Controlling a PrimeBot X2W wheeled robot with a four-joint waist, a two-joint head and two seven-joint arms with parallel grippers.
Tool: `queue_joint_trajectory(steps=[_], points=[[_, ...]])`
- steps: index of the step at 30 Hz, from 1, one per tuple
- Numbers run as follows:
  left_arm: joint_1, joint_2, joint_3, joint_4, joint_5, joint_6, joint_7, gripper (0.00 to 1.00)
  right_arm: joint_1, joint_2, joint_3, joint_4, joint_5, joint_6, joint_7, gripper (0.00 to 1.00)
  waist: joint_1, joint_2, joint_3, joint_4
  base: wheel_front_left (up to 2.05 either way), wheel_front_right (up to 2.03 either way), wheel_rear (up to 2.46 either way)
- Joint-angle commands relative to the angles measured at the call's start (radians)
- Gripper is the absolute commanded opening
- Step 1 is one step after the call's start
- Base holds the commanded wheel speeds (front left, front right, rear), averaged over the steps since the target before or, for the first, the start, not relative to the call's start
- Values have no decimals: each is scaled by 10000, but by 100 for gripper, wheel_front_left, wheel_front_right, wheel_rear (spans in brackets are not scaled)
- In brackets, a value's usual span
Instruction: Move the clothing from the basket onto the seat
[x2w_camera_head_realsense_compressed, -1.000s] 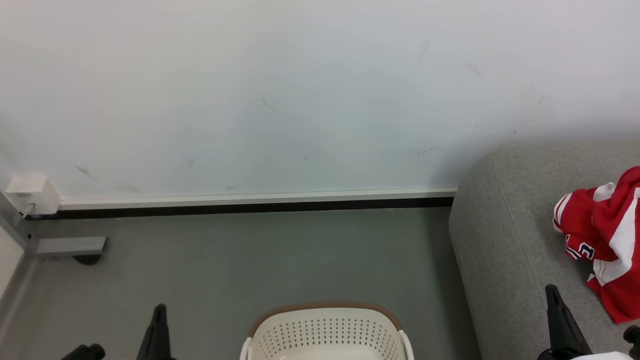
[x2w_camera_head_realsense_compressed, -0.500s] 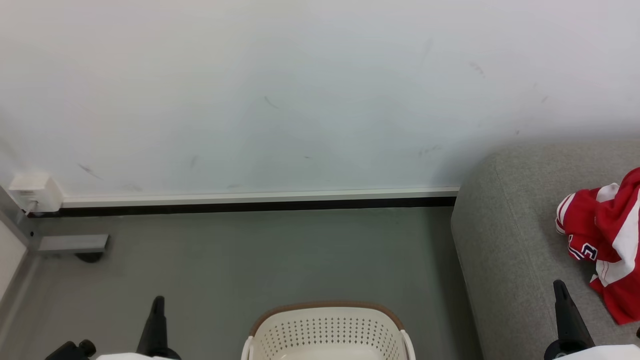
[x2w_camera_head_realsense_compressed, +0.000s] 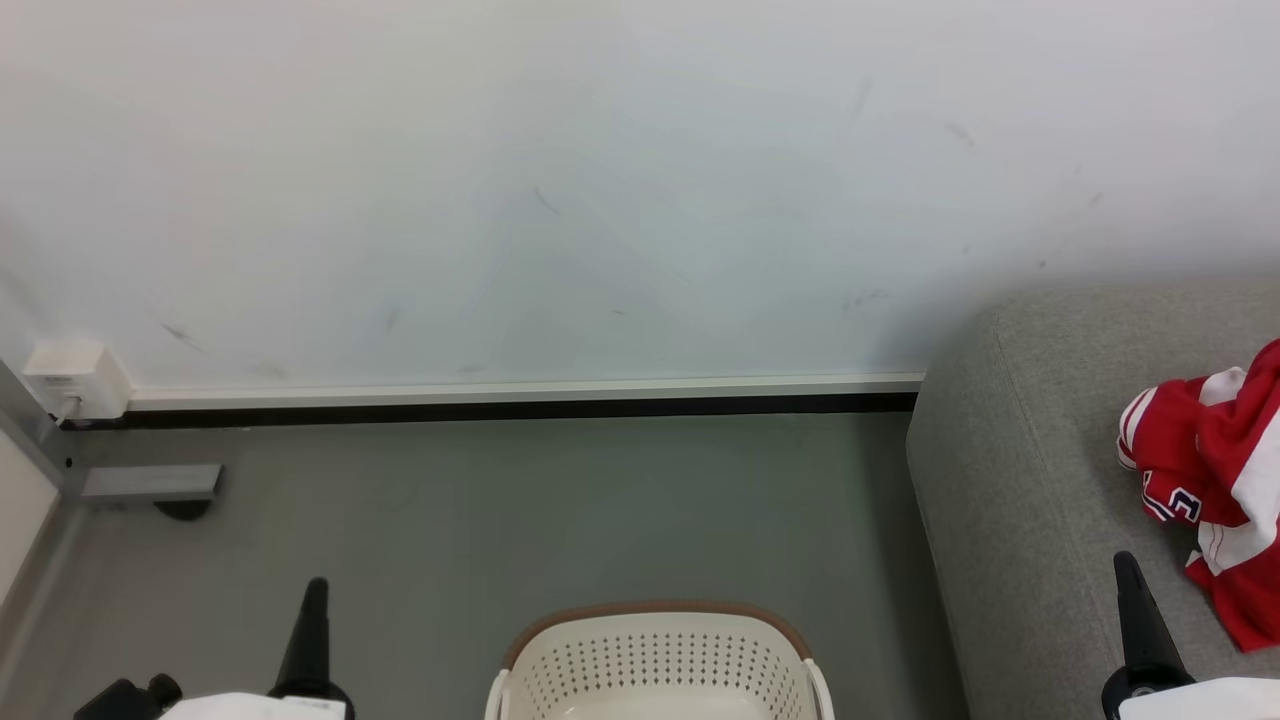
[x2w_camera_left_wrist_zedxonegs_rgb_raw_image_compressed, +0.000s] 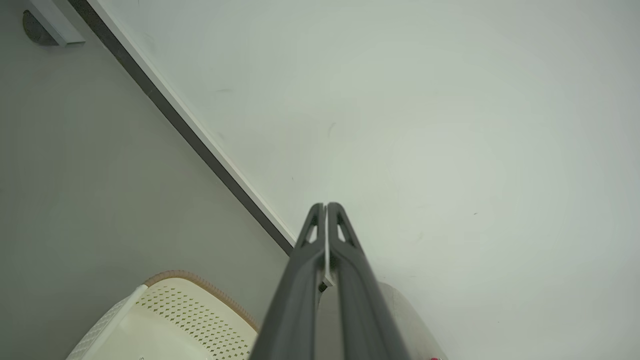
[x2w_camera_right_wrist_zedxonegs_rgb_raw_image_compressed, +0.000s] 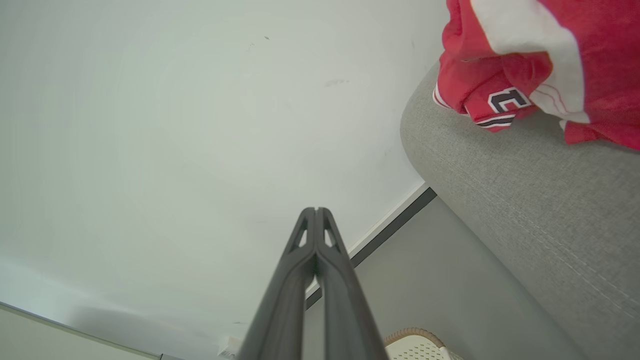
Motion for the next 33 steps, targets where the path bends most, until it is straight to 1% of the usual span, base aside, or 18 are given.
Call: queue_joint_trajectory(steps=[1, 18, 33], points=[[-241, 66, 67, -163, -403, -53, 86, 0, -275, -39, -110, -54, 344, -8, 79, 0, 0, 0, 4, 9, 0, 0, 0], [-382, 79, 185, -273, -2083, -101, 554, 0, -411, -17, -286, -6, 1938, -12, 438, 0, 0, 0, 38, 85, 0, 0, 0], [-490, 88, 275, -351, -3298, -134, 877, 0, -498, -28, -390, 27, 3123, -14, 675, 0, 0, 0, 66, 148, 0, 0, 0]])
